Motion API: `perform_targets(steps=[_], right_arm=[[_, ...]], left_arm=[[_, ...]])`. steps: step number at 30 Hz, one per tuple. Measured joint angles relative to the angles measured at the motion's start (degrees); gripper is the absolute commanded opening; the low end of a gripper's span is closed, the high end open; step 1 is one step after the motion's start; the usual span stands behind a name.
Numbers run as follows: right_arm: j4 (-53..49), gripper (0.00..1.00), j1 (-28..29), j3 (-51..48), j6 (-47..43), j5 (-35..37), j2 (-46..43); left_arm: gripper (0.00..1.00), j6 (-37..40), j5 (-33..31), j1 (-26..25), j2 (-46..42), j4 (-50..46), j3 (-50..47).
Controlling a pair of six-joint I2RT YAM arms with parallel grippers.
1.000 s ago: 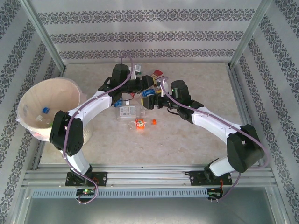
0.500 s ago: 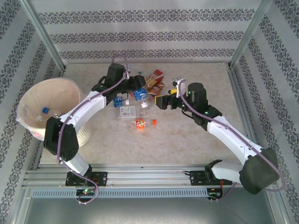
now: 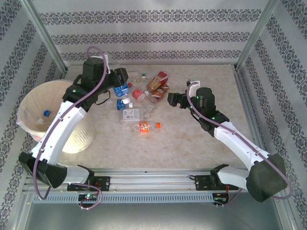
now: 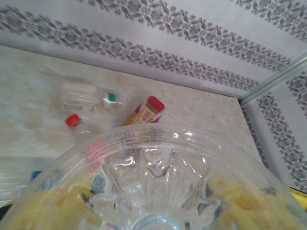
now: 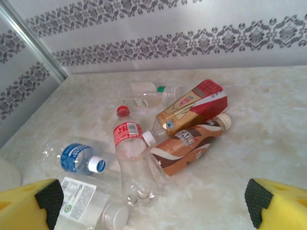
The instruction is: Put the plastic bottles in the bin
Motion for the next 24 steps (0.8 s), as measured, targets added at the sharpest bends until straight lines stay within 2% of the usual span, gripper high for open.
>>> perform_targets(steps=[9,16,21,24], right_arm=[[2.14,0.98,0.0,0.0,1.95,2.21,2.38],[2.16,0.98,-0.02,0.07,4.02,4.11,4.13],[2.16,0.98,-0.28,0.57,5.75,5.44,5.64],[2.1,0.98,-0.39,1.2,6.97,6.47,6.4]], left_arm=[[0.52,7.19,-12.57,0.55,-4.7,-13.6,11.06],[0.53,14.64,-33.57,1.51,-7.76,-20.76,16.39],[0.52,18.12,-44.41,6.19,-8.87,-21.88,14.05],[0.51,19.08,-46.34,10.75,-10.05,-21.44,9.62]])
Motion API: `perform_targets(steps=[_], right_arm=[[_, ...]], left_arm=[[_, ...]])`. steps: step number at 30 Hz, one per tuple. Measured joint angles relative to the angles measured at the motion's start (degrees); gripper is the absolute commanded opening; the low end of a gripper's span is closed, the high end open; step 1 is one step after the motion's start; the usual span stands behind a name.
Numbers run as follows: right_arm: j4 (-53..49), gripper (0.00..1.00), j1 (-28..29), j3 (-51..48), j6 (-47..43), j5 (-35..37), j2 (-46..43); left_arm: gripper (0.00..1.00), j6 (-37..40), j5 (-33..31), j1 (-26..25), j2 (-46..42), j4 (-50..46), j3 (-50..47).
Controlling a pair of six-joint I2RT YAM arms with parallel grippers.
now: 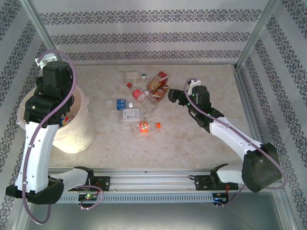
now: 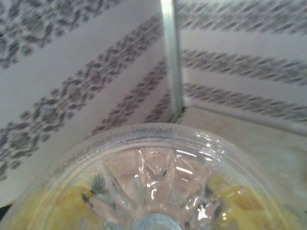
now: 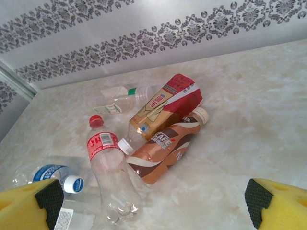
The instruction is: Put the plastic bottles in the bin
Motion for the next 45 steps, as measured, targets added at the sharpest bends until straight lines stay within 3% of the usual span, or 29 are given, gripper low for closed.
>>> perform_targets(steps=[7,18,29,35,45], right_arm=[[0.0,0.98,-0.37,0.57,2.23,0.48,0.24],[-0.04,0.98,-0.37,0.57,2.36,0.48,0.04],[-0.04,0.98,-0.37,0.5,2.27,0.46,-0.96],[-0.22,0.98,-0.37,-0.24,2.16,0.46,-1.44],[-0.9,0.98,-0.74,-1.05,2.21,0.63,-2.25]], left_arm=[[0.52,0.15,3.8,14.34,-4.2,8.85,-13.99],[0.57,-4.2,14.8,27.82,-6.25,28.63,-30.38],[0.92,-11.08,23.1,30.47,-2.43,36.44,-34.69],[1.0,-13.51,25.57,30.53,-1.57,35.34,-32.96],[1.0,-19.98,34.36,29.64,-1.66,26.8,-23.63]])
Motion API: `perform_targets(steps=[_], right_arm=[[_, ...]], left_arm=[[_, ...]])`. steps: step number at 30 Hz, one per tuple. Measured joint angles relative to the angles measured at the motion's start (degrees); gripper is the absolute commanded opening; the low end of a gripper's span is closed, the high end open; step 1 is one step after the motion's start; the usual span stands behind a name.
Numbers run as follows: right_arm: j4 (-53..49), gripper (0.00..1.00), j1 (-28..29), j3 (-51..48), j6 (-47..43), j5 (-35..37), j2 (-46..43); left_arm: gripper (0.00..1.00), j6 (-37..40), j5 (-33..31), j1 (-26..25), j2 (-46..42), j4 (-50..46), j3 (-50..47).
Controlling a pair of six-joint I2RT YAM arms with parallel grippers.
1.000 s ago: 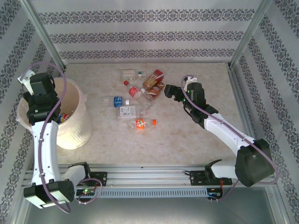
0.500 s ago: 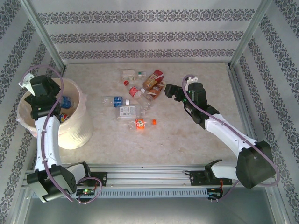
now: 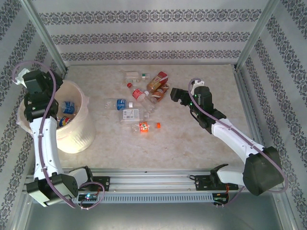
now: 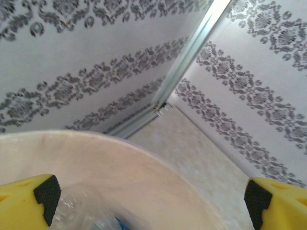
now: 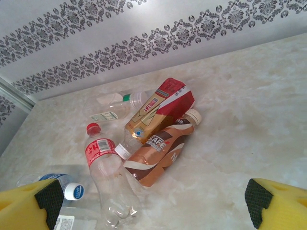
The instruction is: Put the plastic bottles in the bin
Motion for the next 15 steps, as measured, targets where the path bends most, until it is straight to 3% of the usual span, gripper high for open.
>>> perform_targets(steps=[6,15], right_arm=[[0.0,0.98,-0.15,-0.04,0.17,0.02,0.0],[-0.02,0.98,-0.48,-0.76,1.49,0.63,-0.07]], left_arm=[[1.0,-4.04,1.05,-5.81,-0.15,-4.83,1.75],[1.0,-9.38,-4.35,-22.99,-0.07,-6.64,3.87]])
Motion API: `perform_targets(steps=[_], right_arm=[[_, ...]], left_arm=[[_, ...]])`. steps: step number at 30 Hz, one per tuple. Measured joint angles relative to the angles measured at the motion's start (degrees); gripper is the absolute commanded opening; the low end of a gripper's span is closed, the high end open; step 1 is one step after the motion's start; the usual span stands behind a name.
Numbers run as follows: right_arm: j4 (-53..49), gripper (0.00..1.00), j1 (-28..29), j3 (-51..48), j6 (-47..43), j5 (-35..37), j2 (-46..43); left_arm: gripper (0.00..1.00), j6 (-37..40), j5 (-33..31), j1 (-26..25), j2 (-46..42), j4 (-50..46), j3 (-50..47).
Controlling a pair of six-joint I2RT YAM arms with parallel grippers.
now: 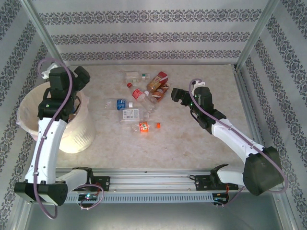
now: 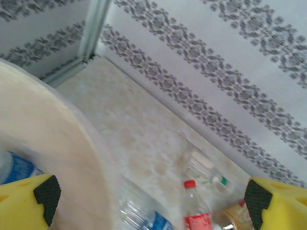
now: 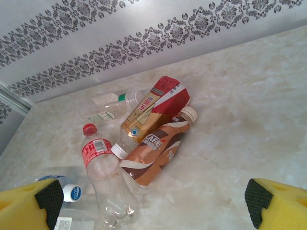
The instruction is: Put the plastic bottles in the bin
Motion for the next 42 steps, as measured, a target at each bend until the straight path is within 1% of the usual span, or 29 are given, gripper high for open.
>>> perform_targets(steps=[4,6,8,13,18,20,23,31,37,42], right_arm=[[-0.35,0.98,-0.63,-0.55,0.2,0.22,-0.28],[-0.37,0.98,-0.66,-0.9,0.22,0.24,-0.72],[-0.39,0.98,-0.66,-1.14,0.26,0.26,-1.14],[-0.39,0.98,-1.38,-1.68,0.74,0.35,-2.14],[-0.87,0.98,-1.66,-2.62,1.07,0.48,-3.87],[-0.87,0.98,-1.77,-3.26,1.05,0.7,-4.92],[-0.83,0.98,-2.14,-4.39,1.03,1.14,-6.05],[-0.83,0.98,-2.14,-5.22,1.09,1.25,-5.64],[-0.87,0.98,-2.14,-5.22,1.33,0.61,-4.57],[-0.9,0.98,-2.14,-5.22,1.36,0.33,-4.57]], left_arm=[[1.0,-2.29,-2.95,-6.4,1.62,0.22,0.02],[1.0,-3.28,-4.26,-9.7,3.45,0.37,0.2],[1.0,-3.78,-6.93,-13.0,5.95,0.9,0.94],[1.0,-6.69,-8.79,-18.12,10.84,2.95,3.06],[1.0,-9.6,-8.98,-21.35,16.41,4.33,5.57],[1.0,-10.43,-9.42,-21.73,17.46,3.89,6.03],[1.0,-11.52,-11.17,-21.0,16.55,2.23,5.79],[1.0,-13.2,-15.65,-15.5,7.67,-0.37,1.75],[1.0,-12.5,-16.46,-14.91,7.93,-1.2,2.4],[1.0,-10.27,-16.7,-14.91,9.33,-3.56,6.23]])
